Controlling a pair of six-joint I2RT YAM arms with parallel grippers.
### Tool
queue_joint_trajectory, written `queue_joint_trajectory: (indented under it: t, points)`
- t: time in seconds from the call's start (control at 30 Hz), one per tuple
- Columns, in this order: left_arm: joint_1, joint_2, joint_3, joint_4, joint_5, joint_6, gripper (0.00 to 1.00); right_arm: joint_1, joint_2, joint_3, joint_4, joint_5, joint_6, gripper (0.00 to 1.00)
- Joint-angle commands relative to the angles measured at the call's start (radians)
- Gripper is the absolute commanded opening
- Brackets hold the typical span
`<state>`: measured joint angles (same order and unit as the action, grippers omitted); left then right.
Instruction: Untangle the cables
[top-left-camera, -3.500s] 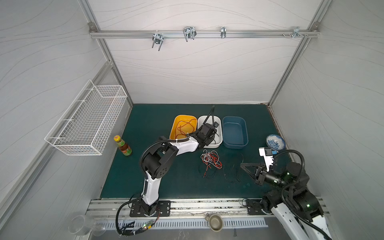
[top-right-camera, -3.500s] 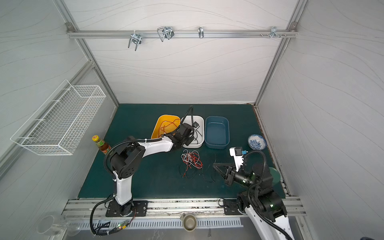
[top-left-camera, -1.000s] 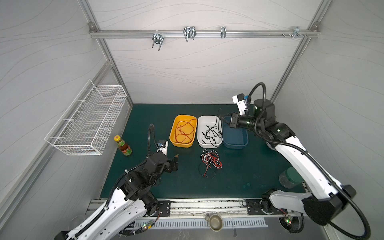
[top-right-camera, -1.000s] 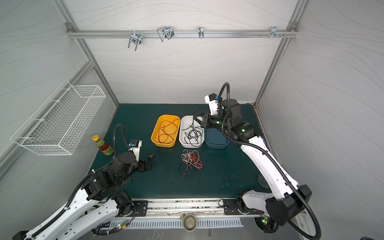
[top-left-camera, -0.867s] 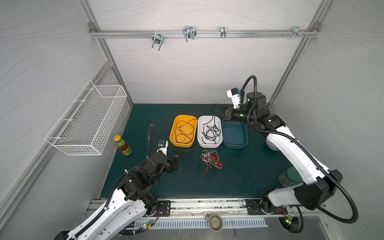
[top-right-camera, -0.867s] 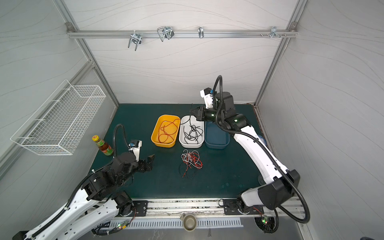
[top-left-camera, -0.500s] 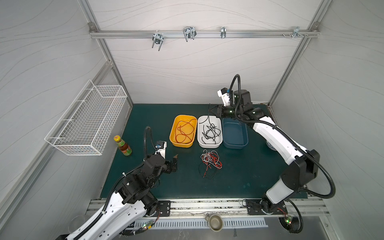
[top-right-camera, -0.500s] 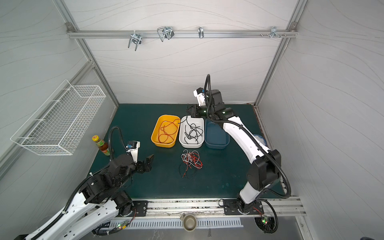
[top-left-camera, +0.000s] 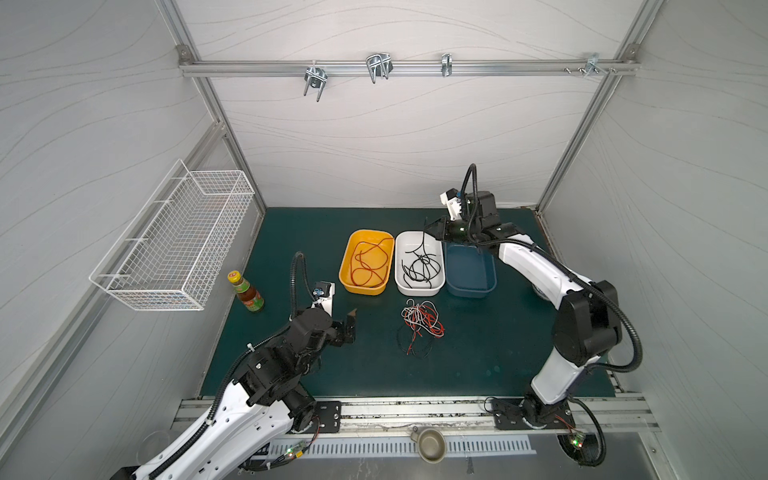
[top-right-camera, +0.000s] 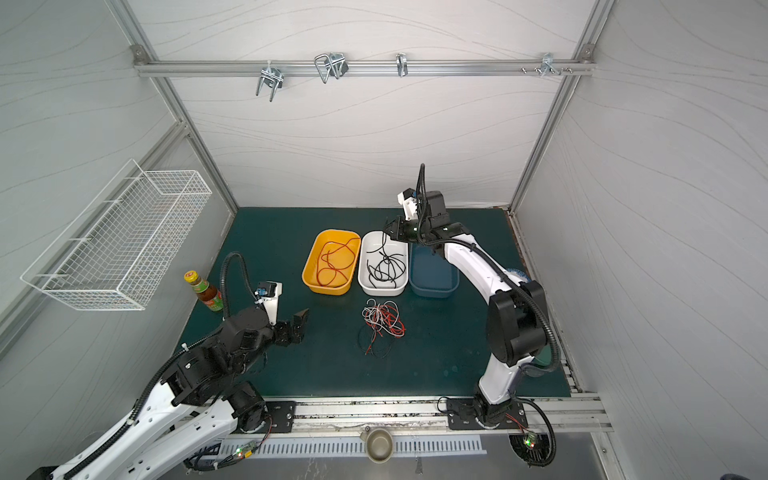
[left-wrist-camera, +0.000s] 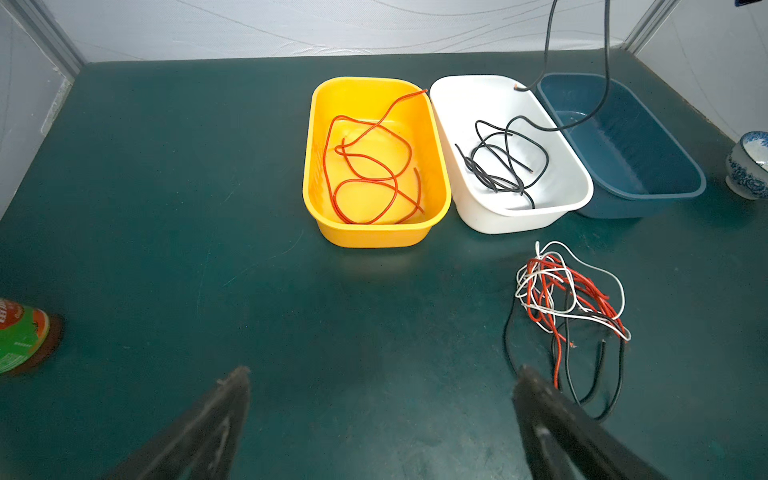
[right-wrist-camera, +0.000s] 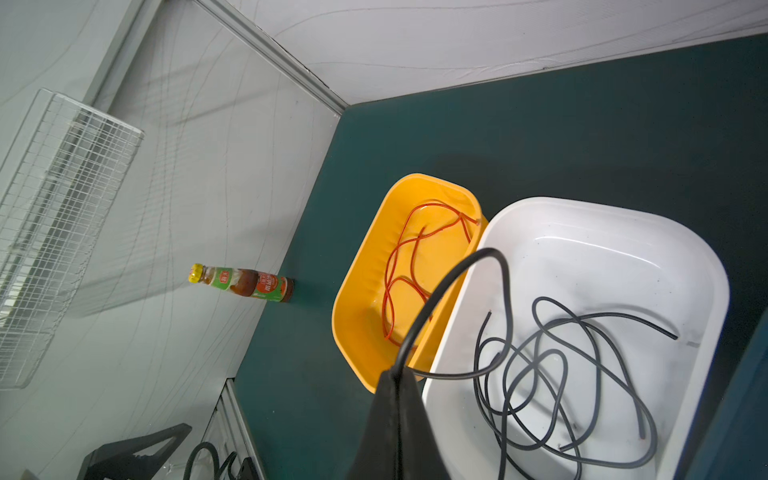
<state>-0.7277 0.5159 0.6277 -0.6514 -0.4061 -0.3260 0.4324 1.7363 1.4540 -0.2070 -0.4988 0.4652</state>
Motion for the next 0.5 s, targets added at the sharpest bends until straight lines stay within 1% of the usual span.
queue_joint_trajectory:
  t: [0.0, 0.07, 0.3, 0.47]
  points:
    - [-0.002, 0.0, 0.005, 0.045, -0.005, 0.004, 1.0, 0.006, 0.028, -0.01, 0.043, -0.029, 0.008, 0.0]
    - [-0.002, -0.001, 0.004, 0.047, -0.006, 0.005, 1.0, 0.009, 0.04, -0.02, 0.038, -0.015, 0.004, 0.0]
    - [-0.002, 0.006, 0.003, 0.05, 0.004, 0.006, 1.0, 0.022, 0.085, -0.04, -0.022, 0.099, -0.03, 0.0]
    - [-0.002, 0.008, 0.003, 0.052, 0.009, 0.007, 1.0, 0.027, 0.12, -0.042, -0.038, 0.135, -0.025, 0.0]
